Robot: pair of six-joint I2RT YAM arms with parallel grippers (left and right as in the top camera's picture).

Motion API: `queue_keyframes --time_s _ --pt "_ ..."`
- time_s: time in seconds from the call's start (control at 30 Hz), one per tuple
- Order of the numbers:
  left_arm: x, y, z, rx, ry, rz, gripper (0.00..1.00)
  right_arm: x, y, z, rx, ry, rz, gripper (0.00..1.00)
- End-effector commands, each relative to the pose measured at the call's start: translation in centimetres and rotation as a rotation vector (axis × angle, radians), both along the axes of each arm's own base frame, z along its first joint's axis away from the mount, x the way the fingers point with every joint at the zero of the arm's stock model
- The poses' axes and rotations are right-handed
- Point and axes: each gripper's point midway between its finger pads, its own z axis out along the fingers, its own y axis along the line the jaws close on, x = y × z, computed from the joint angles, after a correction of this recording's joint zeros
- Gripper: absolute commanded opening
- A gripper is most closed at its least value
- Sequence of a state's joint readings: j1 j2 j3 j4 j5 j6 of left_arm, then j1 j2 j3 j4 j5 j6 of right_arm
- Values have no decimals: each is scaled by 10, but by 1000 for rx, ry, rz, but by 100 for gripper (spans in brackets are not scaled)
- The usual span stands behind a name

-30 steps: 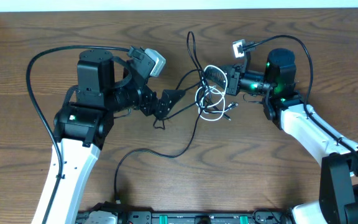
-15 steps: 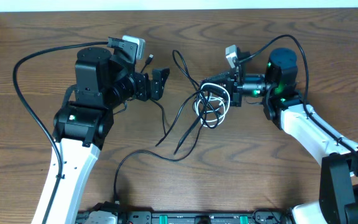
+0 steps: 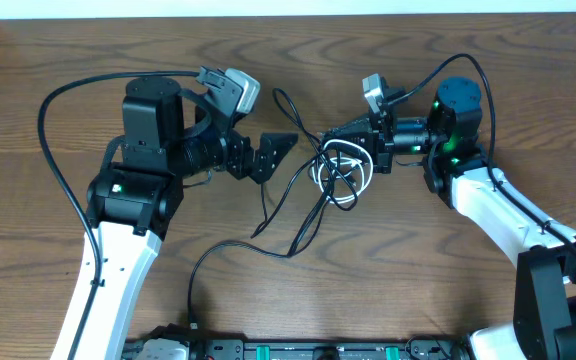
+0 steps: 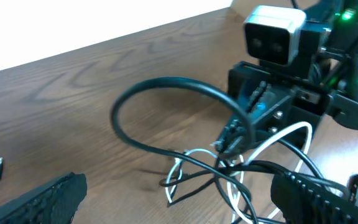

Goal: Untangle cables

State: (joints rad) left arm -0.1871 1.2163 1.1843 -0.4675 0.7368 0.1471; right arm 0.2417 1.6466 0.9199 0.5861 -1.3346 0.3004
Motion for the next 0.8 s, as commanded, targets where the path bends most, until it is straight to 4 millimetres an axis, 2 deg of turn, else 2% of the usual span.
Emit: queue_keyframes --time_s 0.0,0.13,0.27,0.33,0.43,0.63,0.77 --pt "-2 -4 4 1 -28 -40 100 11 2 -2 -8 62 -63 1" --pt "9 8 -1 54 -35 43 100 40 -3 -8 -18 180 -244 1" --pt "18 18 -6 59 7 143 100 78 -19 -27 -38 355 -503 1" --pt "18 19 -6 51 20 154 100 88 -27 -37 -44 432 -587 1" --pt "16 18 -6 46 24 144 99 86 -25 -37 -48 437 -581 1" --pt "20 17 -1 38 -3 146 99 74 -13 -33 -74 308 -490 1" --pt "24 16 7 -31 31 190 99 69 -5 -33 -102 199 -462 1"
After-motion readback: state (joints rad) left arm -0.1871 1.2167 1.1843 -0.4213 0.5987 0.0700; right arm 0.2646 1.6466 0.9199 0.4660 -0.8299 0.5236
